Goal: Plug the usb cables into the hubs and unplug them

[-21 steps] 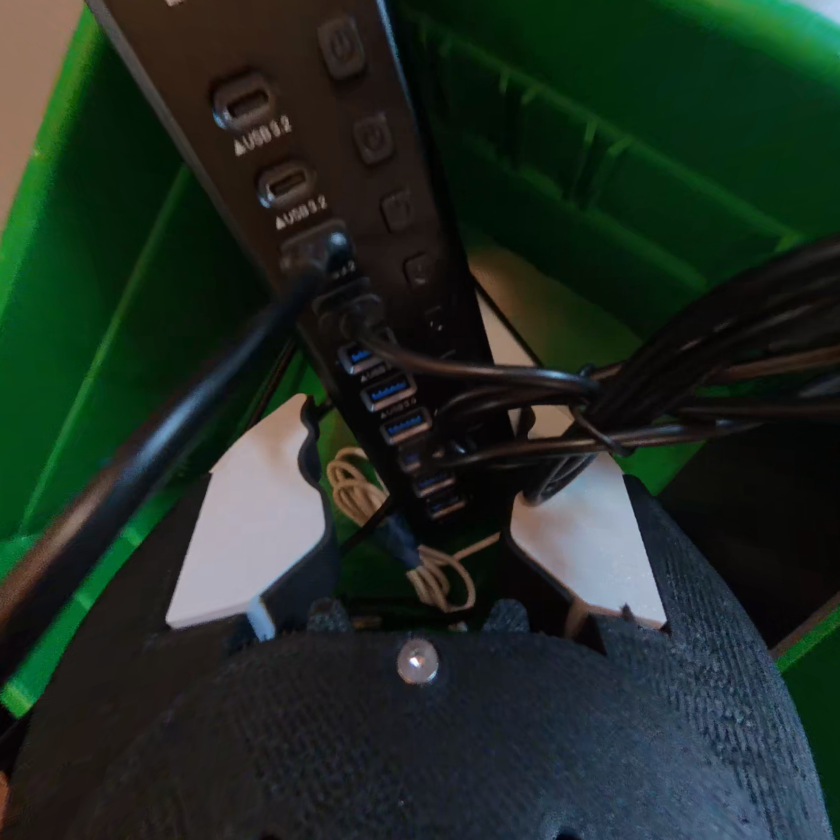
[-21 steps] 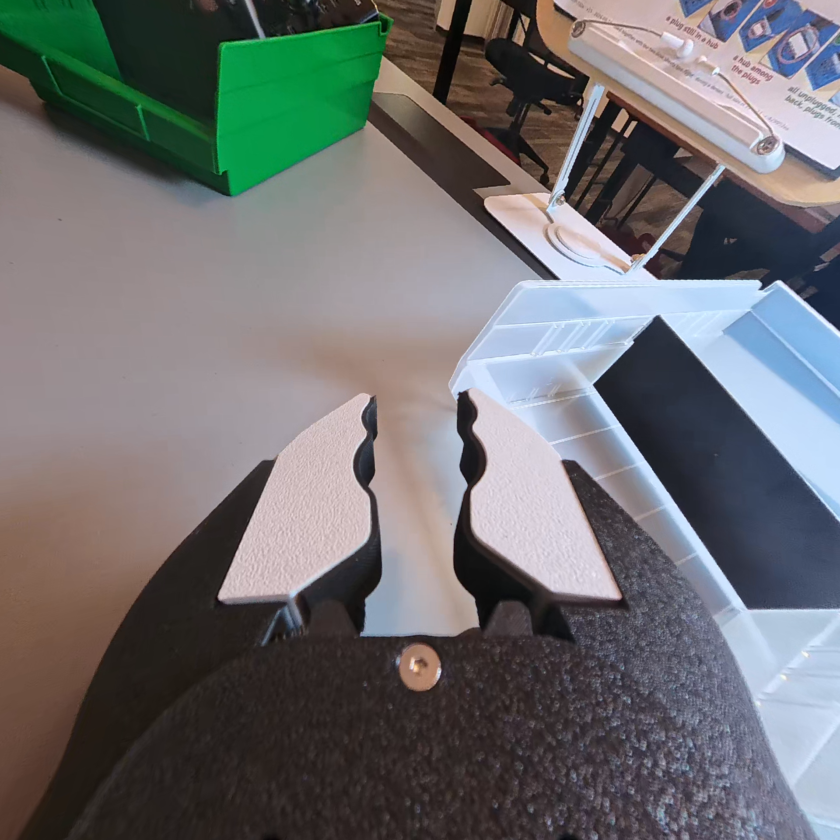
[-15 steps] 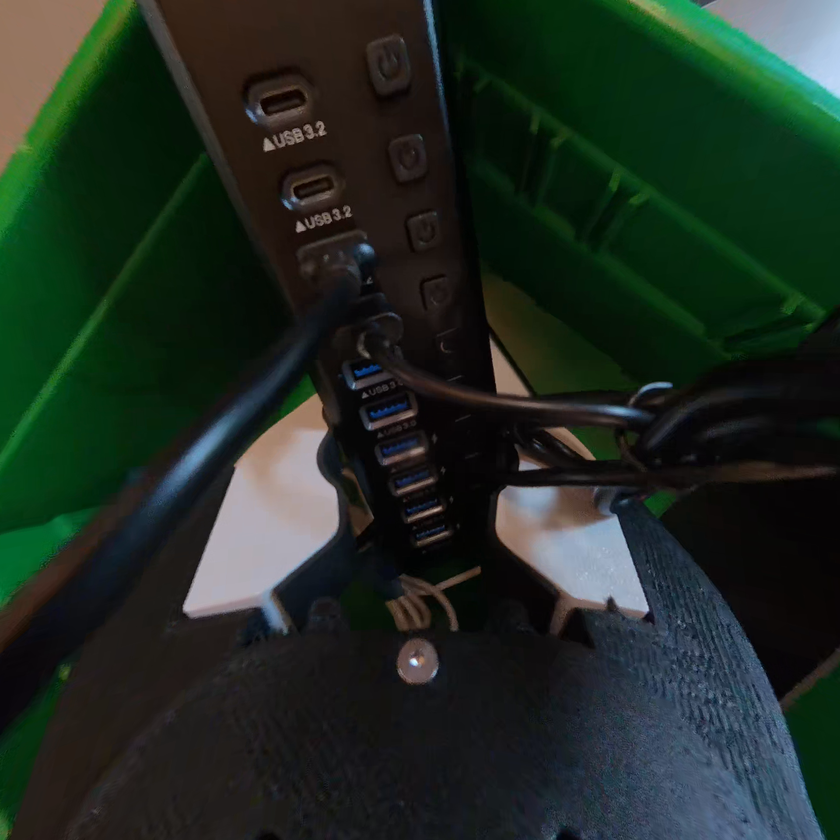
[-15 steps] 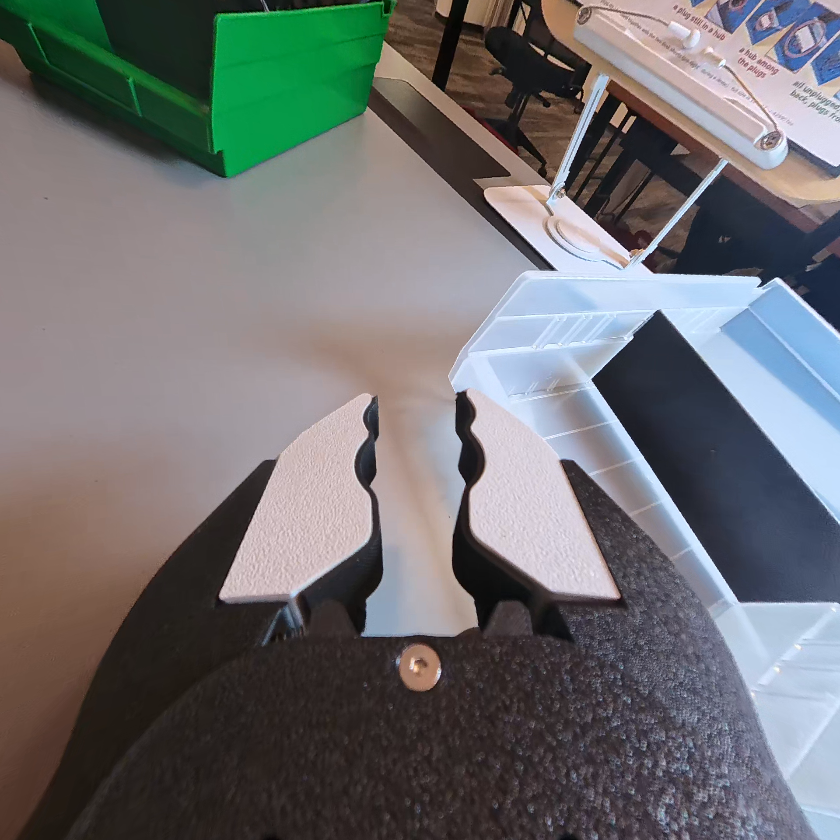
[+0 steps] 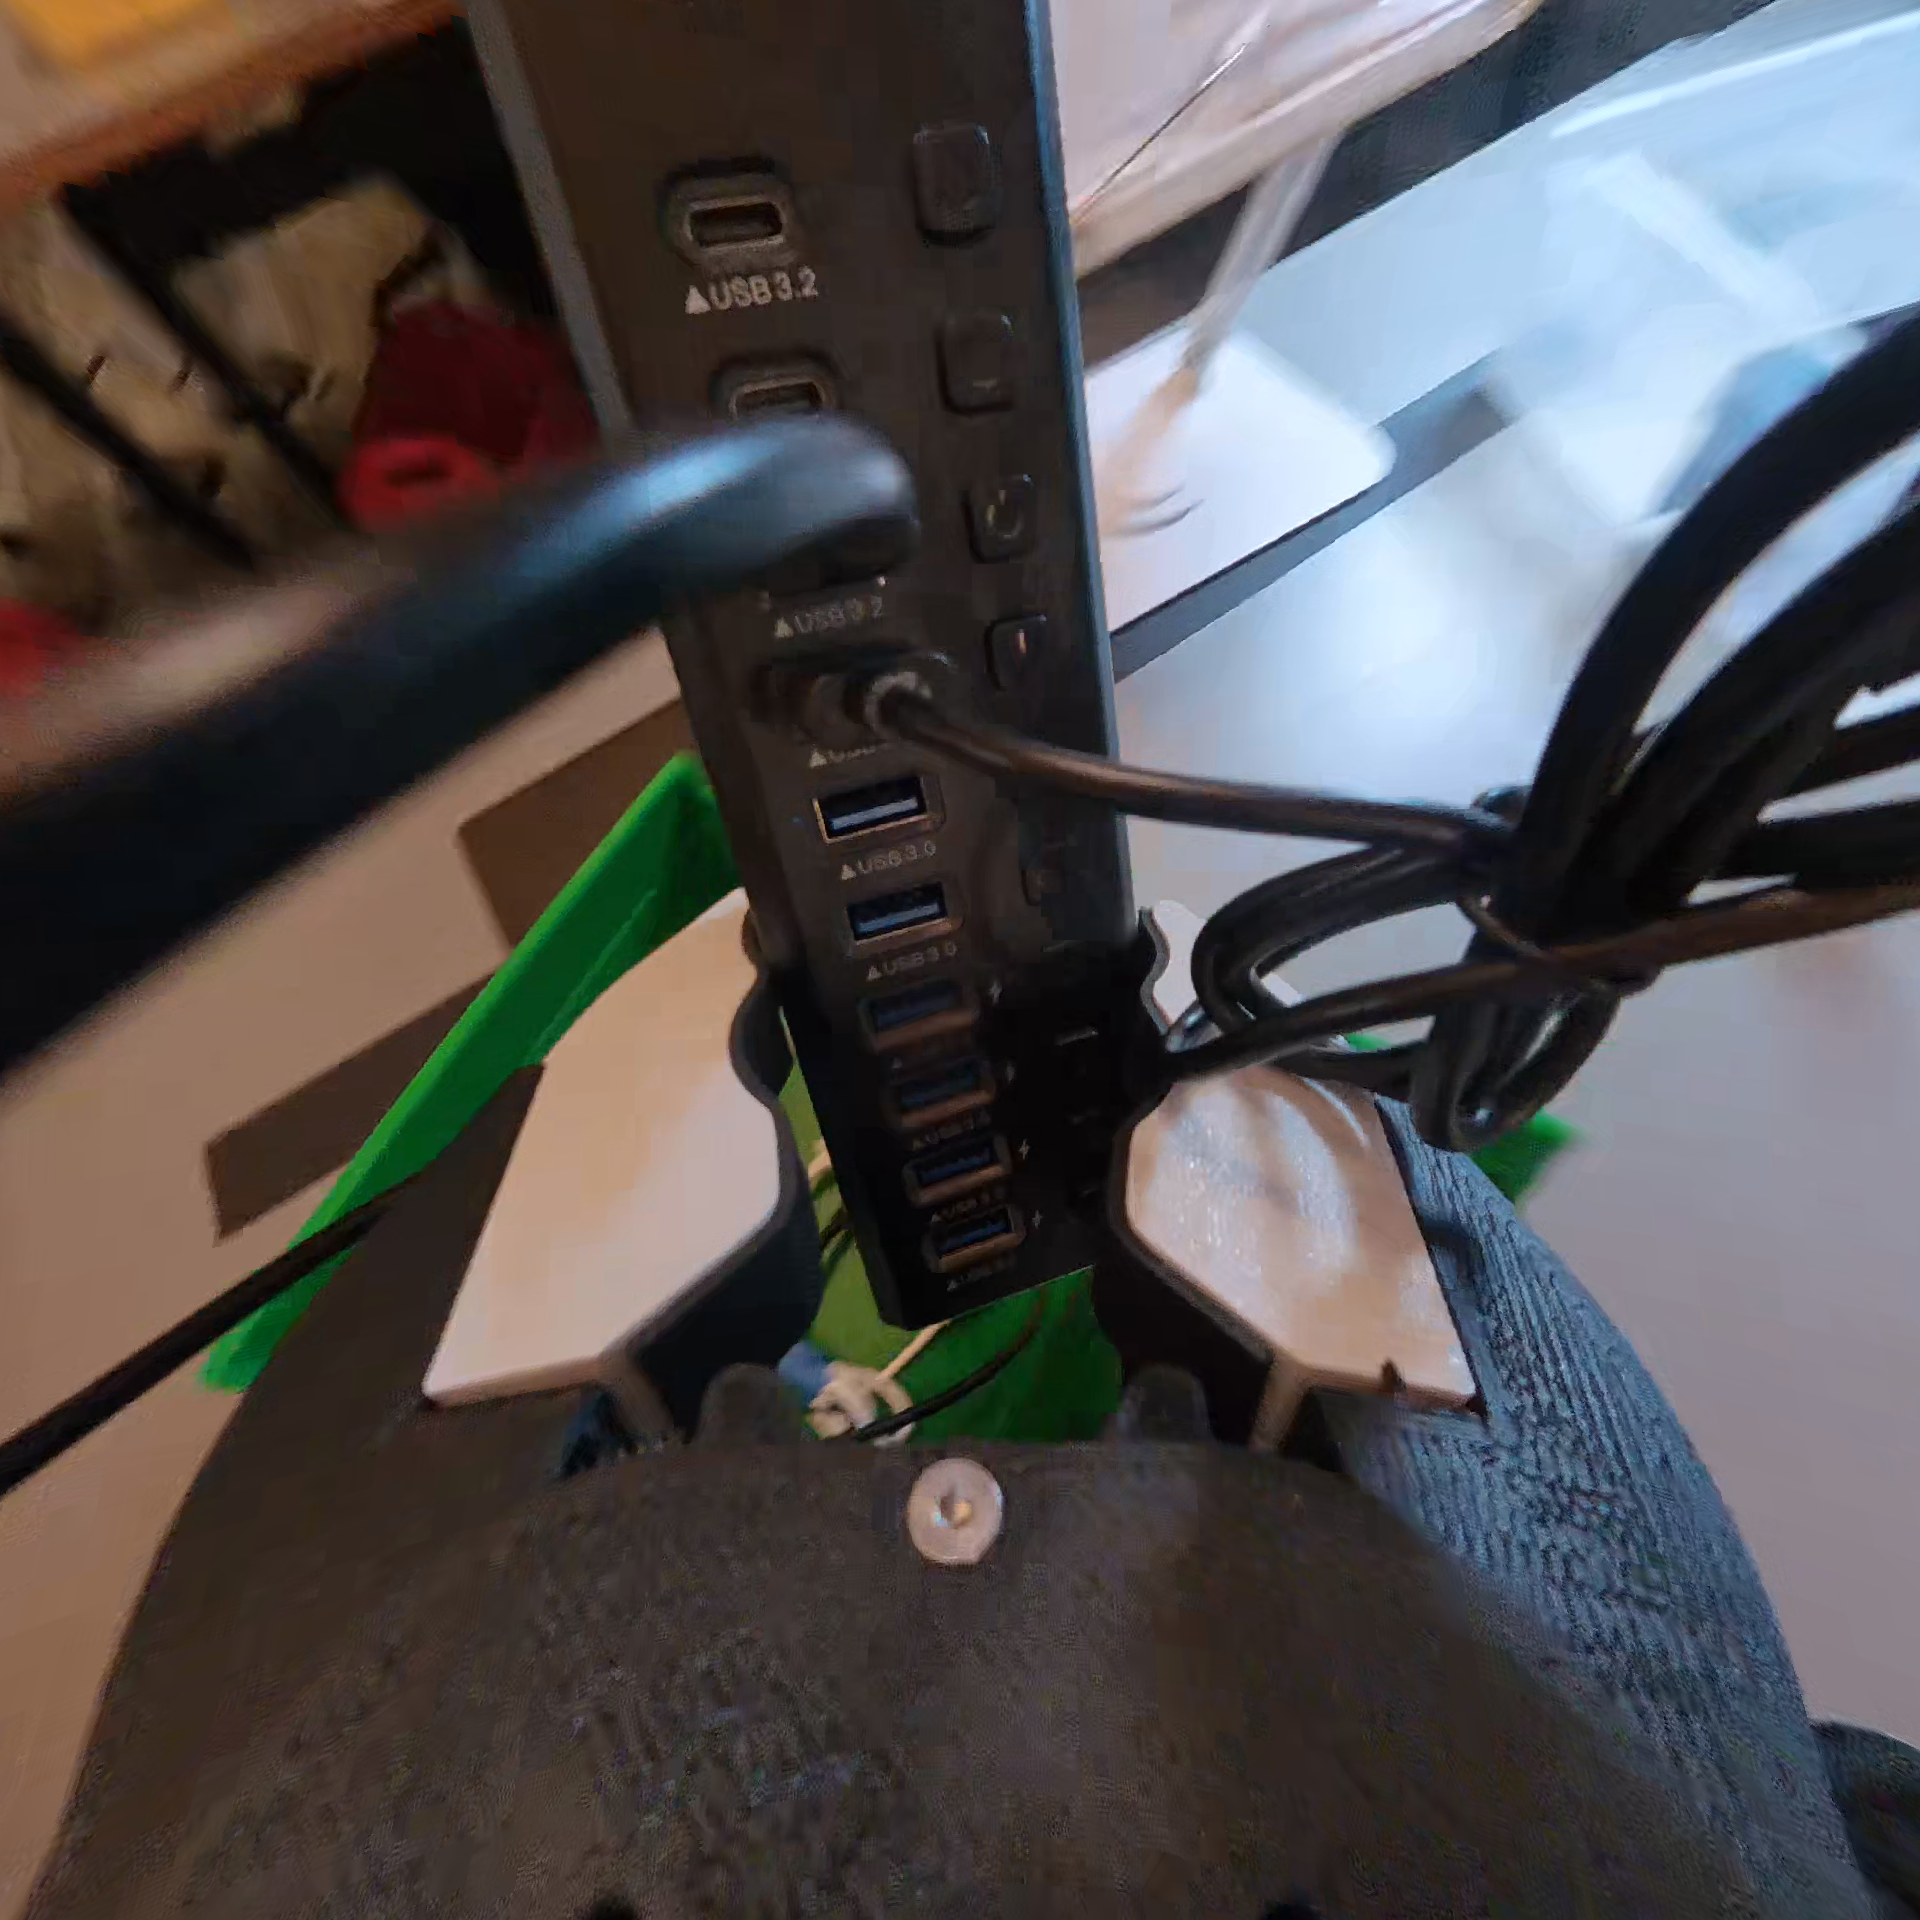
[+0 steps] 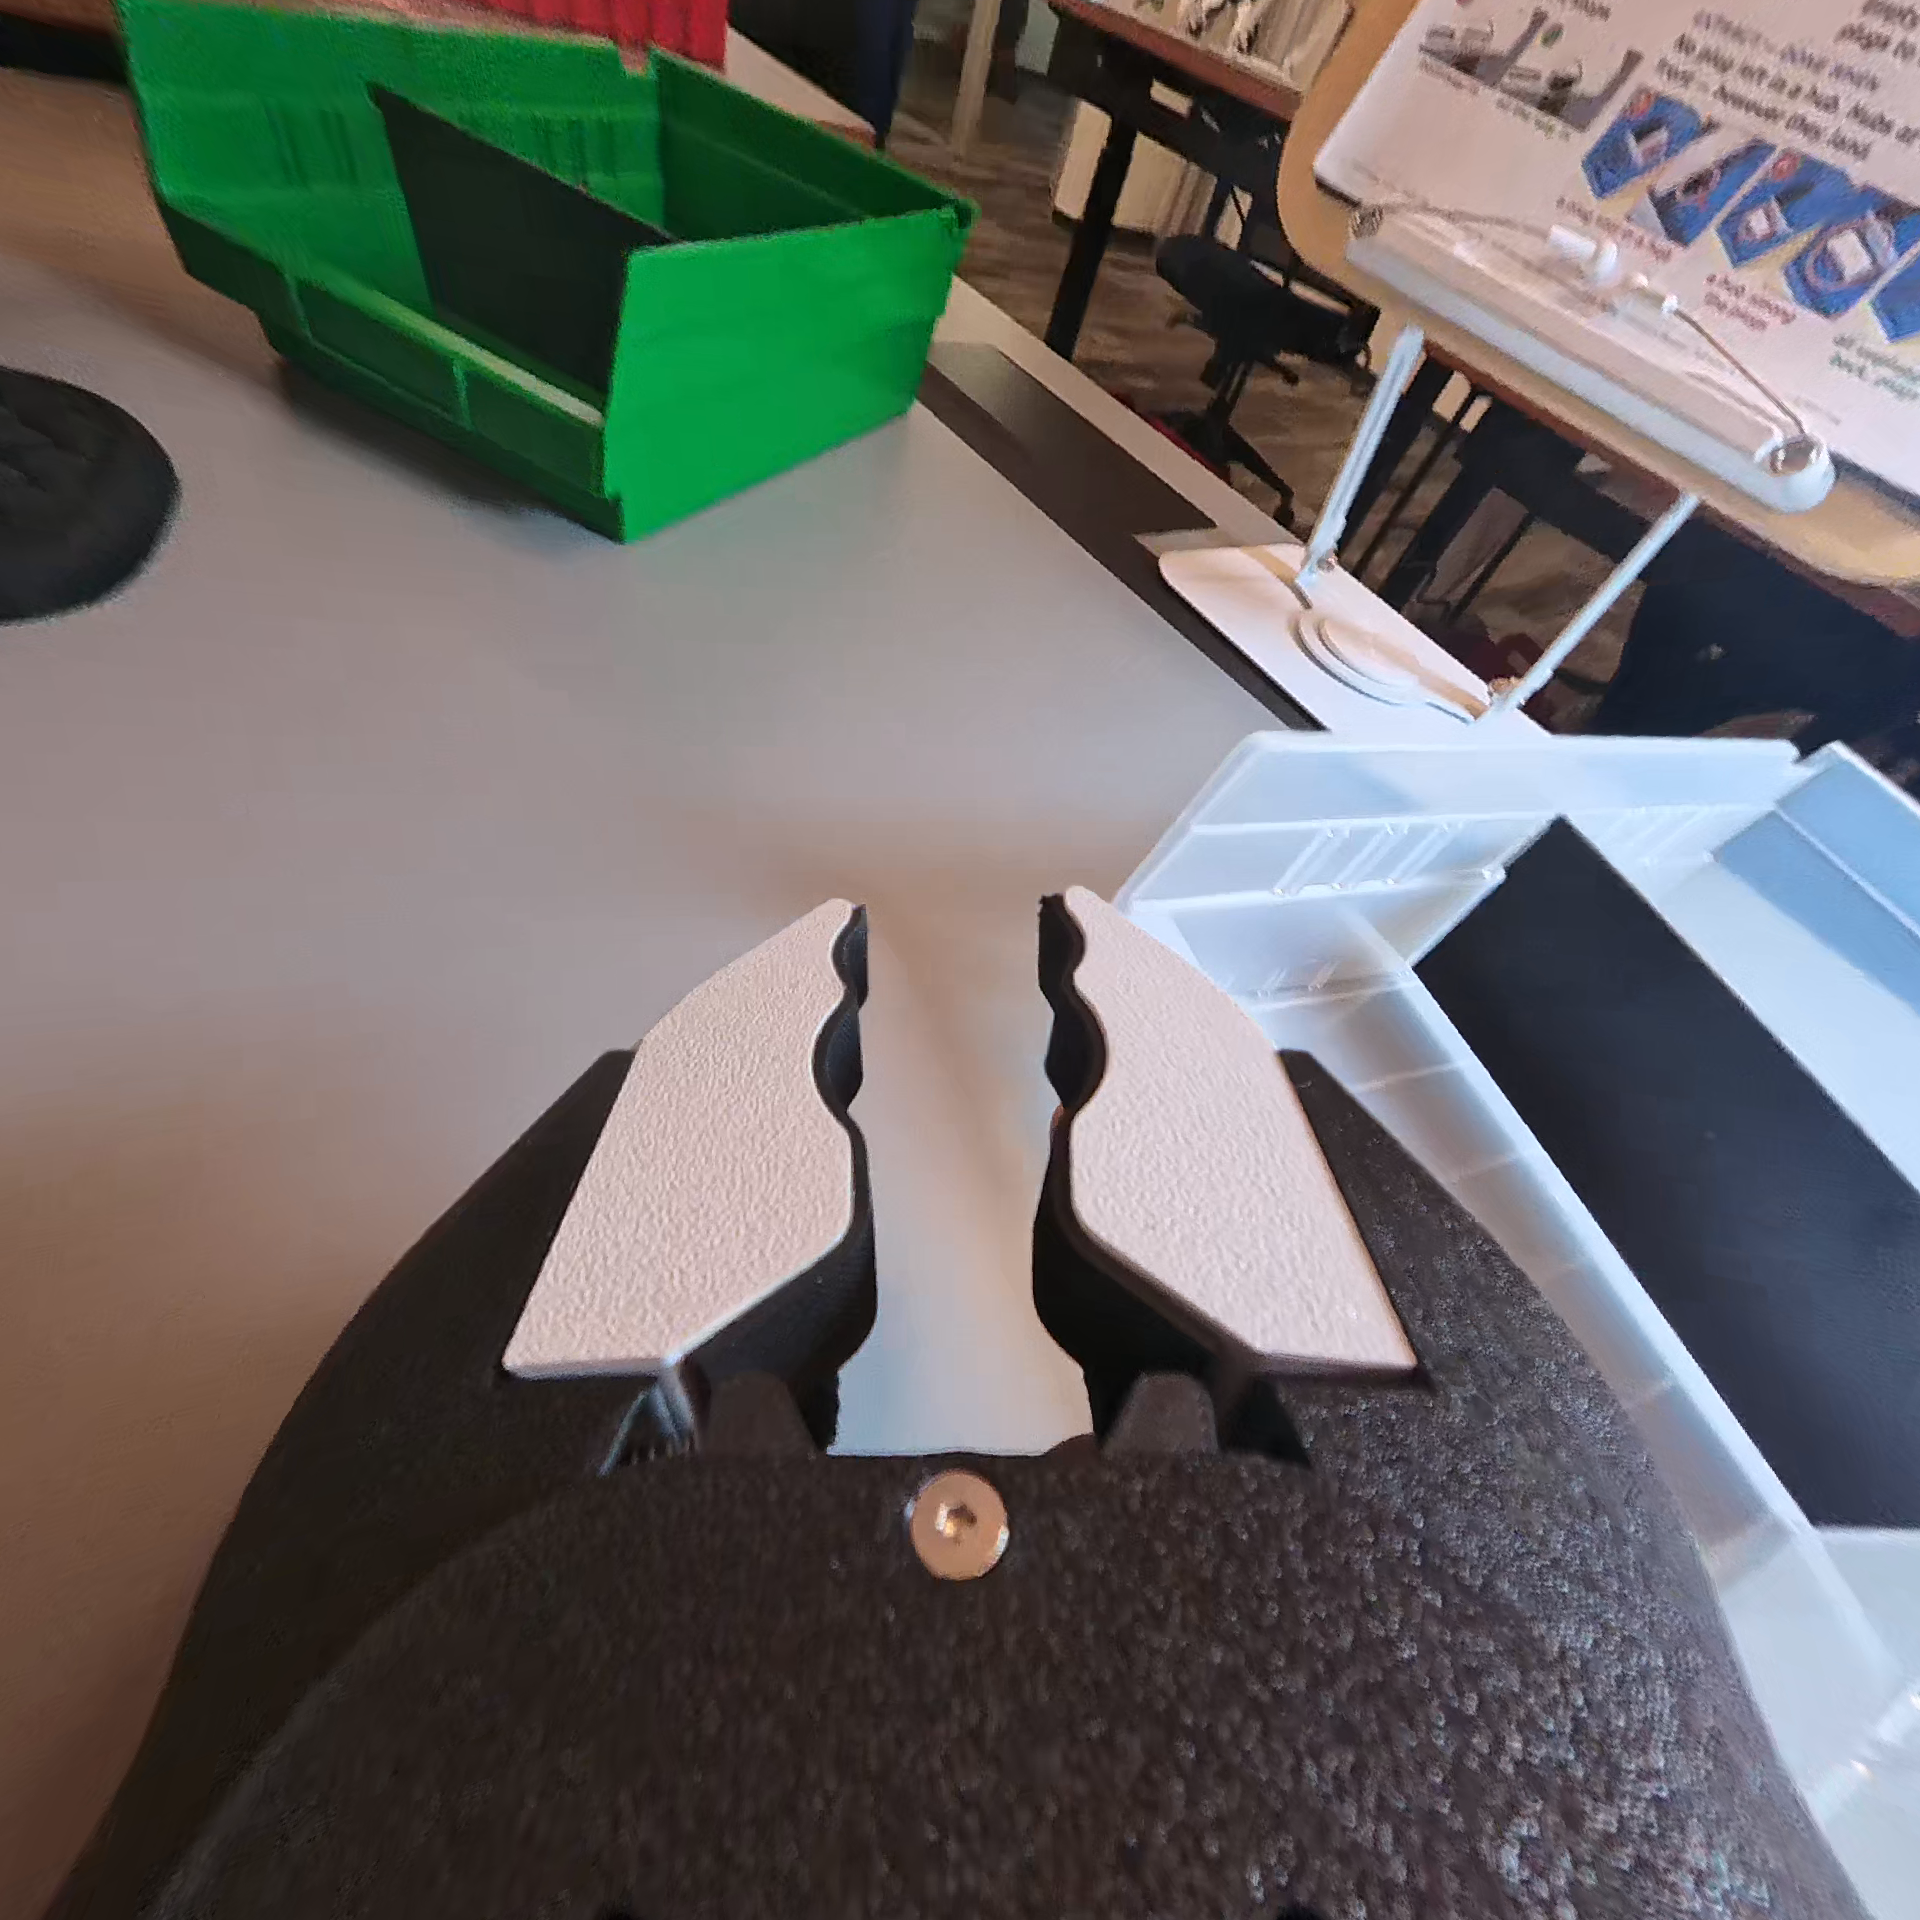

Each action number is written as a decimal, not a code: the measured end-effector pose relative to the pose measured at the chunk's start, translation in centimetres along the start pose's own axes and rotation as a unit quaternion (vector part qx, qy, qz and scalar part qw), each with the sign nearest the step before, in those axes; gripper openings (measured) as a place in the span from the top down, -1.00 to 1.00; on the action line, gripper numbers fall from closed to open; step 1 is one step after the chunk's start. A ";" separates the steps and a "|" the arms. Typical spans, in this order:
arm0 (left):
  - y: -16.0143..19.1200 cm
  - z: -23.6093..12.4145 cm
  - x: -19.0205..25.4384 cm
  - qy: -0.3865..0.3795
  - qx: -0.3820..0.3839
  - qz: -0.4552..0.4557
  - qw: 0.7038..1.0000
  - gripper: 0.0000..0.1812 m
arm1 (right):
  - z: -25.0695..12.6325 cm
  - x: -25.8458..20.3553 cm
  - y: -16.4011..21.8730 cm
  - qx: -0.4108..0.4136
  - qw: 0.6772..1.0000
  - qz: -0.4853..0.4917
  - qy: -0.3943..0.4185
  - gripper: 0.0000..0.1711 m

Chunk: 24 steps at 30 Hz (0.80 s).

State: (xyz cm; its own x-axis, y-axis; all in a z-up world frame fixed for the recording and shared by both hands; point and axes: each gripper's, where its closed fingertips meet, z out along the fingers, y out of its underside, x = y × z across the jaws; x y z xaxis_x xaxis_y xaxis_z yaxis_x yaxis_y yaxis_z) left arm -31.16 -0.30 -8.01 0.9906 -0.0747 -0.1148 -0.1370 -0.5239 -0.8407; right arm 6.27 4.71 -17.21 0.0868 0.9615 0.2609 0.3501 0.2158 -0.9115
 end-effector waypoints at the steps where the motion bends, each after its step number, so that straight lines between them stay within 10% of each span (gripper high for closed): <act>1: -1.1 -0.6 2.3 0.026 0.024 0.018 0.999 0.29 | 0.0 -0.4 -0.7 0.014 1.000 0.004 -0.010 0.63; 13: 1.2 -1.8 33.9 0.368 0.103 0.253 0.889 0.29 | -1.2 -7.4 -10.4 0.169 0.958 0.006 -0.231 0.21; 24: 6.8 -0.9 38.5 0.491 0.052 0.222 0.841 0.29 | -0.9 -11.2 -8.0 0.181 0.932 0.044 -0.310 0.27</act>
State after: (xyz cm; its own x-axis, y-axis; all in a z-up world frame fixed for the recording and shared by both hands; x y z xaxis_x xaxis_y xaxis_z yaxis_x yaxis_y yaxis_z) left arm 6.03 -7.51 -17.61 0.3562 -0.9342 0.0196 -0.4403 -0.1863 -0.8783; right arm 3.32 -7.91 -12.56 -0.4950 0.8675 0.0492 0.0187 0.0673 -0.9976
